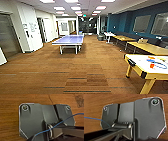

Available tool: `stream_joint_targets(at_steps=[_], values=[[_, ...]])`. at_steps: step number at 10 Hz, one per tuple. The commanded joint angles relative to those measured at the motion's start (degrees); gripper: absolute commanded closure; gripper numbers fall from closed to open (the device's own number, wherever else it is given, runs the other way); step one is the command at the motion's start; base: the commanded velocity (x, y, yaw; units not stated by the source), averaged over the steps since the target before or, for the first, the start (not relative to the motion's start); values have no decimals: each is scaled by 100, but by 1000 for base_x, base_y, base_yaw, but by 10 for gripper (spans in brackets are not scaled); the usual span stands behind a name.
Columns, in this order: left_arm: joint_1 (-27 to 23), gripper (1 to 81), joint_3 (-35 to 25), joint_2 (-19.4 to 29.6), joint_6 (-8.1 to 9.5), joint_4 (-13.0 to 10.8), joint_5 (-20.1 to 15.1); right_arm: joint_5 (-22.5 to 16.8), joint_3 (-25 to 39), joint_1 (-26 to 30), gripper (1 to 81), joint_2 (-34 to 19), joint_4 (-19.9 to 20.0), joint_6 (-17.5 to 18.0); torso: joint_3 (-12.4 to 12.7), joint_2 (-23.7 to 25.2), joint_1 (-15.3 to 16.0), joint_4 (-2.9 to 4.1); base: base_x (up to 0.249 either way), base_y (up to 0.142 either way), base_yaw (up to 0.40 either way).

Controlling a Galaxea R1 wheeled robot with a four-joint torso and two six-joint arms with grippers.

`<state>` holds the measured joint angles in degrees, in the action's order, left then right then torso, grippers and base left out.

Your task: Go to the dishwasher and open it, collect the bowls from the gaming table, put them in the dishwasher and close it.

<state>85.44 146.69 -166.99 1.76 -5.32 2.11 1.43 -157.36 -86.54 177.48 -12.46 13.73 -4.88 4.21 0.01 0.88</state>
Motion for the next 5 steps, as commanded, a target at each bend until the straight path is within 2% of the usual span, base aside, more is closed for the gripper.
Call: stream_joint_targets(at_steps=[1,5], values=[[-304,10,-26,33,0,-49,-290,-283,39,290,10,35,-37,-19,0,0,0,0,171,0,0],[-304,10,-26,25,0,-49,-290,-283,39,273,10,27,-37,-19,0,0,0,0,183,0,0]])
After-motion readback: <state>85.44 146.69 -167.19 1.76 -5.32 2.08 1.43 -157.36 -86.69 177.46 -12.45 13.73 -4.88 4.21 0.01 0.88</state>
